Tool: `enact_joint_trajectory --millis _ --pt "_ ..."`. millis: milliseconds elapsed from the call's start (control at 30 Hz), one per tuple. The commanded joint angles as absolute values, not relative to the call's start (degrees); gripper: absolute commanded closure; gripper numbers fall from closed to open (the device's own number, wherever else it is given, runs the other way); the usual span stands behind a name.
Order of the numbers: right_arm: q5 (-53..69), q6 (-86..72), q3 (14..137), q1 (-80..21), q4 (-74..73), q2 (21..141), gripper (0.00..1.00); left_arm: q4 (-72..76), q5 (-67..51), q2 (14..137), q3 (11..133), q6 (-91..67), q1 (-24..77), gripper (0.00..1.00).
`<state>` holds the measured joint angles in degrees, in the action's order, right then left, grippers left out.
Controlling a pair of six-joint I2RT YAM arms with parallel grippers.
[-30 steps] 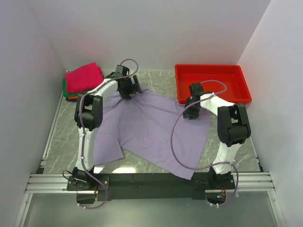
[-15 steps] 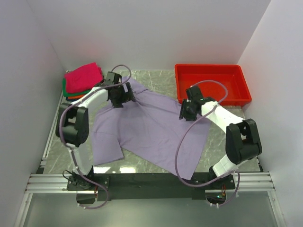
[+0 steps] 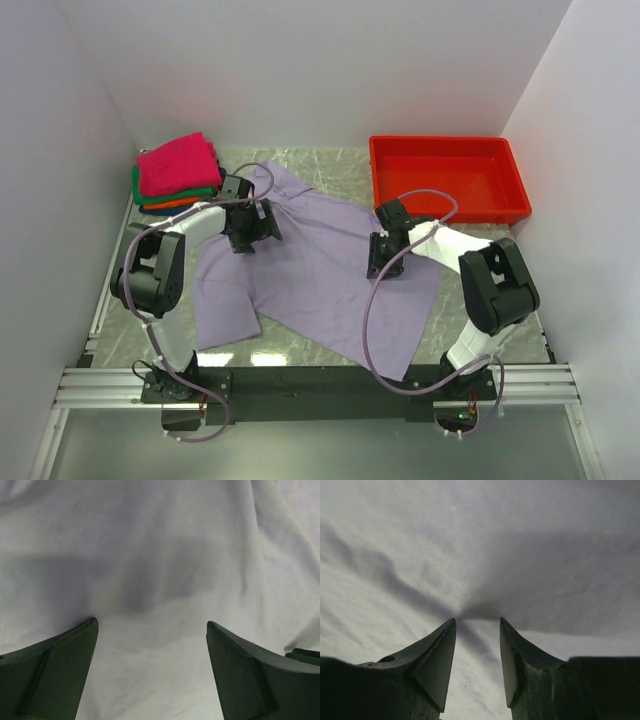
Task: Fold and stack the t-shirts
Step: Flatten the tshirt out
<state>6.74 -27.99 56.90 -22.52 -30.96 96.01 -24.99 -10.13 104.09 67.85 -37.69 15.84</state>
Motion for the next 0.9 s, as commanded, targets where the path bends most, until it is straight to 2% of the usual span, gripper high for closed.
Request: enact_joint_trajectory --millis 0,500,867 --pt "6.68 -28.92 57.57 -22.68 -31.72 97.91 0.53 -22.59 -10.46 106.43 70.48 -38.23 15.82 0.05" --pt "5.01 -28.39 59.94 -14.42 -33.57 103.18 0.54 -22.06 -14.68 118.82 83.31 -39.02 15.82 0.05" --pt "4.83 -26.11 66.96 -11.34 -35.60 106.08 0.54 -29.00 -14.60 129.99 105.29 -37.09 15.82 0.05"
